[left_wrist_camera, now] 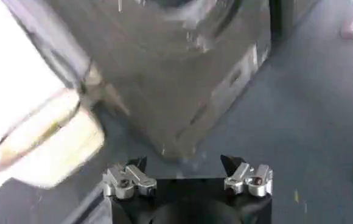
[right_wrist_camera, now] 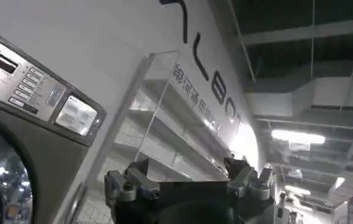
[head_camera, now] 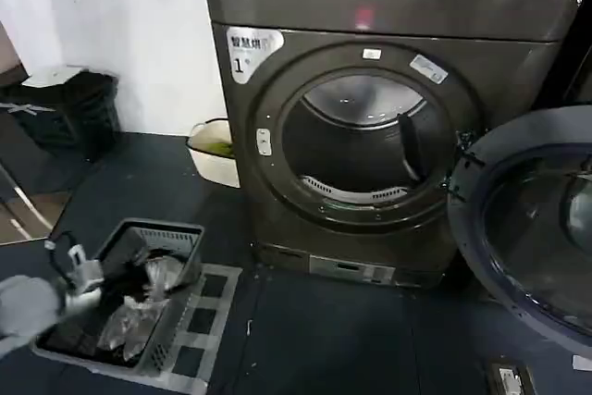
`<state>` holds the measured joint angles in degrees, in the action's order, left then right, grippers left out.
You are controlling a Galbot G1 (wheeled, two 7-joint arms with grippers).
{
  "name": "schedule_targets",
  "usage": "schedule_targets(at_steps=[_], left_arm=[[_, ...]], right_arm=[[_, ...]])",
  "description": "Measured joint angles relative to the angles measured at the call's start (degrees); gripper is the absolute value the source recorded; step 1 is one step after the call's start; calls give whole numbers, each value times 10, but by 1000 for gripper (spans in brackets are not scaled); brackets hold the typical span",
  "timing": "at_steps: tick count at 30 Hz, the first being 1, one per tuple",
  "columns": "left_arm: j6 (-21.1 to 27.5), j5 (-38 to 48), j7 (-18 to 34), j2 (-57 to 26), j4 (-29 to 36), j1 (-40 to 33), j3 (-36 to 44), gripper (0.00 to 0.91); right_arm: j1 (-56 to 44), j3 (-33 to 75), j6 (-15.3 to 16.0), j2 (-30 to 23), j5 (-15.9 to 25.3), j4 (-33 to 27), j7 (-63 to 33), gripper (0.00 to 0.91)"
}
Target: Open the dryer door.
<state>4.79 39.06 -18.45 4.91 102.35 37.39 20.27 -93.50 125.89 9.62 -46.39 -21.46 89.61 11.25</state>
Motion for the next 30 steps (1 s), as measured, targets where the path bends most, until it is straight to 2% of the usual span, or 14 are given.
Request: schedule_targets(at_steps=[6, 9, 14, 19, 30], left_arm=[[20, -55, -28, -12, -47, 0, 12, 907], [45, -67, -42, -13, -53, 2, 14, 907], [56, -101, -79, -10, -66, 0, 15, 907], [74, -94, -64, -4, -64, 0, 15, 907], [72, -104, -83, -2, -64, -5, 12, 907]], right_arm=[[3, -2, 0, 2, 5, -2, 1, 907], [5, -3, 3, 4, 5, -2, 1, 907], [6, -3, 4, 6, 6, -2, 1, 907], [7, -4, 3, 4, 10, -2, 2, 907], [15, -12, 10, 2, 11, 5, 0, 907]])
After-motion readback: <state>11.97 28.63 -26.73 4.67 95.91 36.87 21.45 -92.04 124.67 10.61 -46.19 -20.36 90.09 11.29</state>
